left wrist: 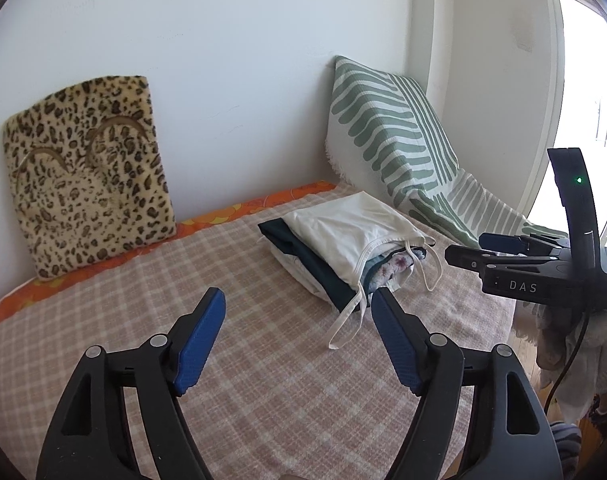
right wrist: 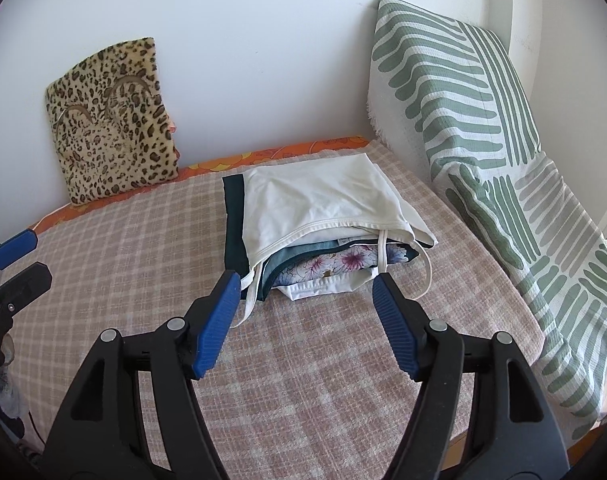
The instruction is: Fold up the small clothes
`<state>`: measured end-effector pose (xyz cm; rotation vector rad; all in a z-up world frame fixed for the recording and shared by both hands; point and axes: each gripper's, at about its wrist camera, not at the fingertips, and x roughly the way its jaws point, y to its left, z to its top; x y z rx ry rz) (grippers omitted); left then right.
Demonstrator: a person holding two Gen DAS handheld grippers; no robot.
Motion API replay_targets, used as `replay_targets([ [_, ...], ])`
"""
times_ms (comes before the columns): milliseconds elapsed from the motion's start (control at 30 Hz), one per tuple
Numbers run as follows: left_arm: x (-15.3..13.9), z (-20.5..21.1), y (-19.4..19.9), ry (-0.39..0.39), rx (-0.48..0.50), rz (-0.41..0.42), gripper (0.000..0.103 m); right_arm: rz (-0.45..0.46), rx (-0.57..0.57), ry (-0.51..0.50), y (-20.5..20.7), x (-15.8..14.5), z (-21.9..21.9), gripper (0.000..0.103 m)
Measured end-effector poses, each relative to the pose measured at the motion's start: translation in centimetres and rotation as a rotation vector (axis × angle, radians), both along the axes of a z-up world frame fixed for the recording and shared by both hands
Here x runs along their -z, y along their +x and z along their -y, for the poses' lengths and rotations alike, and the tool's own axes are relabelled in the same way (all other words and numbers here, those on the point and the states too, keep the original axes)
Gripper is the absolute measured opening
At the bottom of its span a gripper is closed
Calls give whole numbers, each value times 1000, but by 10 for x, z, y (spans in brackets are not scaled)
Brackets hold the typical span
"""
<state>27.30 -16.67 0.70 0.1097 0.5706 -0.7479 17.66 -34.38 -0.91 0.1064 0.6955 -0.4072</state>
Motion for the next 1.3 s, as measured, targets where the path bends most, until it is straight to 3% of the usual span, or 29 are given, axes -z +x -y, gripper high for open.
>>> replay_targets([
  [300,8,-17,-15,26,-17,16,82,43,13,-6,-11,9,-22,74],
  [400,13,-20,-18,27,-21,11,82,49,10,19,-10,13,-23,83],
  [533,18,-21,-20,48,-38,20,83,59,24,12,-13,20,-26,84],
  [733,23,-26,-18,37,-65,1,100,70,39,-3,-15,26,-28,85],
  [1133,42,-27,-14,76,-88,-36,101,106,75,2,-26,43,-27,87],
  [1300,51,-24,-16,102,-75,-43,101,144,101,-9,-32,43,-28,96],
])
